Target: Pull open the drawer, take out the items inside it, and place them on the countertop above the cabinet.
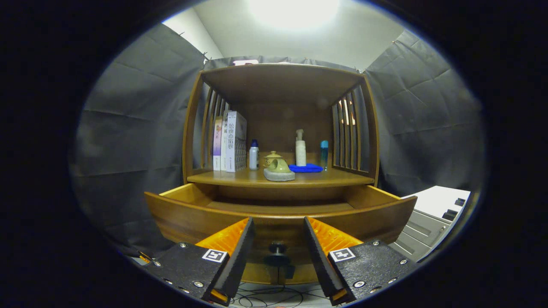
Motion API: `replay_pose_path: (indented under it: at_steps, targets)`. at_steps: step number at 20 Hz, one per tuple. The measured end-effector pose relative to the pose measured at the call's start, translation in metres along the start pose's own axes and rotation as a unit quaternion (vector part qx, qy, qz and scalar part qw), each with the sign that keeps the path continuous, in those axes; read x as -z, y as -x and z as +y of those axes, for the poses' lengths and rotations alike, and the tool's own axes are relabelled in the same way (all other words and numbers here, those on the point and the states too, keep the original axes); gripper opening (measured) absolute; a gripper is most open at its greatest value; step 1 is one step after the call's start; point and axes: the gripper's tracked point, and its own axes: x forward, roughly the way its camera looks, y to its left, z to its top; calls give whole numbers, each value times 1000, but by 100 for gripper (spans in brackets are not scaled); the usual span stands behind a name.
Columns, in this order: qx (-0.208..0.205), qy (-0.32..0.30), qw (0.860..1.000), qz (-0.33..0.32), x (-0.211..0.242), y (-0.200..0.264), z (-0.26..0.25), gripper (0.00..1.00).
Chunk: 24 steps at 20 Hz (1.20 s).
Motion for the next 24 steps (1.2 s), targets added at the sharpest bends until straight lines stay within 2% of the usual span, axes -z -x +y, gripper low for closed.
replay_pose_path:
  at_steps: [4, 10, 13, 18, 22, 24]
  targets:
    - [-12, 34, 999, 1, 16, -8, 12, 73]
    - [-12, 12, 1000, 13, 32, -19, 12, 76]
    - [-15, 19, 999, 26, 42, -29, 9, 79]
    - [2, 40, 999, 14, 42, -32, 9, 82]
    - [-3, 27, 1000, 9, 35, -48, 10, 95]
    - [-7, 7, 1000, 11, 33, -55, 8, 95]
